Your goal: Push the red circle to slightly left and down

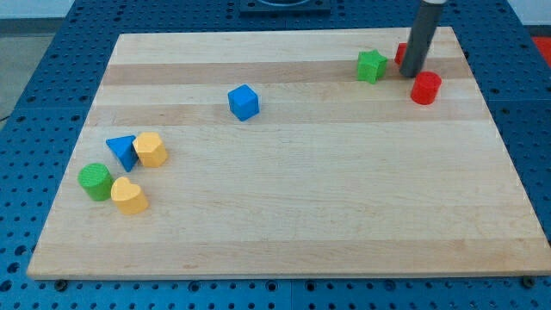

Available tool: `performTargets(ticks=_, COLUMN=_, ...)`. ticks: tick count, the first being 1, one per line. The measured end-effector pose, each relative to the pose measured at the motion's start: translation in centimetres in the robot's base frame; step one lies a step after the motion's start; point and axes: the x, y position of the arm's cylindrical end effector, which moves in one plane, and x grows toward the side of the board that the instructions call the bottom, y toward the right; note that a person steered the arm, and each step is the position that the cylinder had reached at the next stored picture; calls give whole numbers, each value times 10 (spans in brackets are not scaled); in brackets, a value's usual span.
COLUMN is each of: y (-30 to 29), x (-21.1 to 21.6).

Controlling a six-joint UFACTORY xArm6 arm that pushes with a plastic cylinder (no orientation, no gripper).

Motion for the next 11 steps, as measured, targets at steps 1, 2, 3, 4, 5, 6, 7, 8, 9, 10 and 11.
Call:
performTargets(ticks=1, y=-61, x=0)
performTargets(ticks=2, y=-86, x=0)
performTargets(ticks=3, y=-58, x=25)
performTargets(ticks=4, y=-5, x=25)
performTargets(ticks=5, y=23, x=22)
performTargets(ticks=6, y=66, x=21)
performTargets(ticks=7, y=104, x=23)
performTargets(ticks=8, y=100, x=54)
performTargets(ticks=9, y=51, x=58)
performTargets(ticks=10, y=6, x=80)
performTargets(ticks=11, y=14, x=108)
